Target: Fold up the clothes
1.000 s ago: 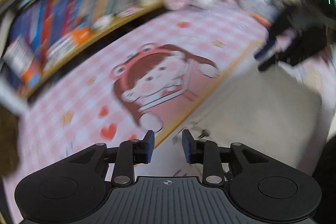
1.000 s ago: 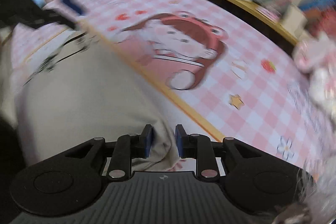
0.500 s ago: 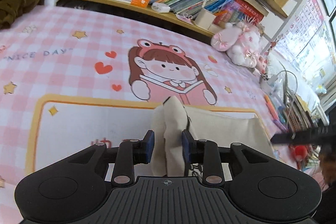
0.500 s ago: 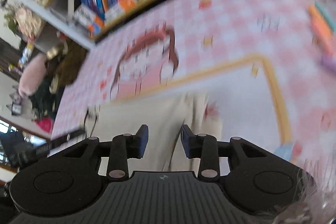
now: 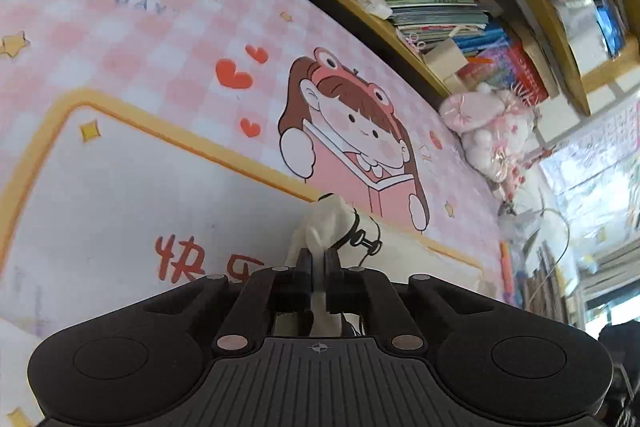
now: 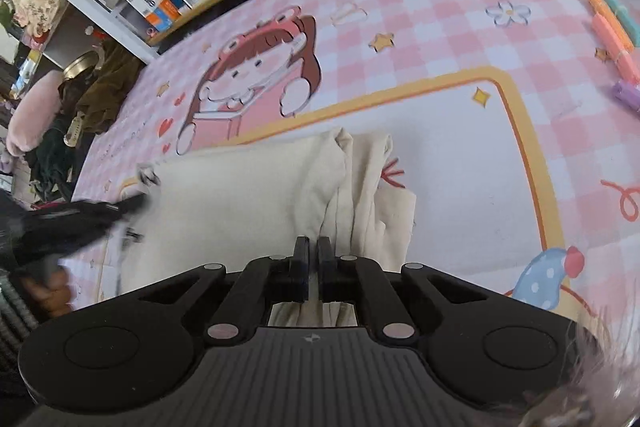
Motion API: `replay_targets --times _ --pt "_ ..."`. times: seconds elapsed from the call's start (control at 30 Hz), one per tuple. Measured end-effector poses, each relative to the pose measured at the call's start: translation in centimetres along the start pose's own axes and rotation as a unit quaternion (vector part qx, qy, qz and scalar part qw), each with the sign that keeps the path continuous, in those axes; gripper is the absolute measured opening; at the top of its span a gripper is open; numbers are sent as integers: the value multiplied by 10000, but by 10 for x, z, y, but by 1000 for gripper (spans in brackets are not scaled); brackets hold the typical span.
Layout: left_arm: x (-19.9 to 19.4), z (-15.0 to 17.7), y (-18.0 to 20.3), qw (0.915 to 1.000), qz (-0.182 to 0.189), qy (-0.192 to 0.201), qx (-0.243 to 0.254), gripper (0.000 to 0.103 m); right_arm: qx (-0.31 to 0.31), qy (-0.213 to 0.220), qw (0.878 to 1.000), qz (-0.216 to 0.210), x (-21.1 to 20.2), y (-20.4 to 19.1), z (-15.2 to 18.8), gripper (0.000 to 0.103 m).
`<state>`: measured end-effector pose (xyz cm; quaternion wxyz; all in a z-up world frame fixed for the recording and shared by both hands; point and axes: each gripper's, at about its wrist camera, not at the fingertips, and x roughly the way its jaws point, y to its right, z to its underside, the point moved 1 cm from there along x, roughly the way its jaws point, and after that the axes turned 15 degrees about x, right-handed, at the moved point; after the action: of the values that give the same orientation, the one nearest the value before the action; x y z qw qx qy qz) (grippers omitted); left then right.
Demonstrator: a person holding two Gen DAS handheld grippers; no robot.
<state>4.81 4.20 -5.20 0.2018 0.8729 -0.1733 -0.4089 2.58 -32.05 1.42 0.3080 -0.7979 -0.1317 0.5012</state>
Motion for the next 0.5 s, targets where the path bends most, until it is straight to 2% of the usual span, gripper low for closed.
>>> replay_targets --times 0.1,0.17,0.23,0.33,0.5 --pt "-8 -3 11 9995 137 99 277 15 -5 116 9999 -81 -7 -2 0 4" --pt "-8 -4 15 9990 259 33 374 31 -16 188 9998 -113 -11 -4 0 4" --pt "-7 -4 18 9984 326 -4 458 31 -43 249 9996 -94 -15 -8 0 4" --pt "-4 -4 18 9987 138 104 489 28 6 301 9995 -17 -17 -7 -1 4" --pt "-5 -6 8 9992 79 254 292 20 161 210 9991 330 9 13 1 4"
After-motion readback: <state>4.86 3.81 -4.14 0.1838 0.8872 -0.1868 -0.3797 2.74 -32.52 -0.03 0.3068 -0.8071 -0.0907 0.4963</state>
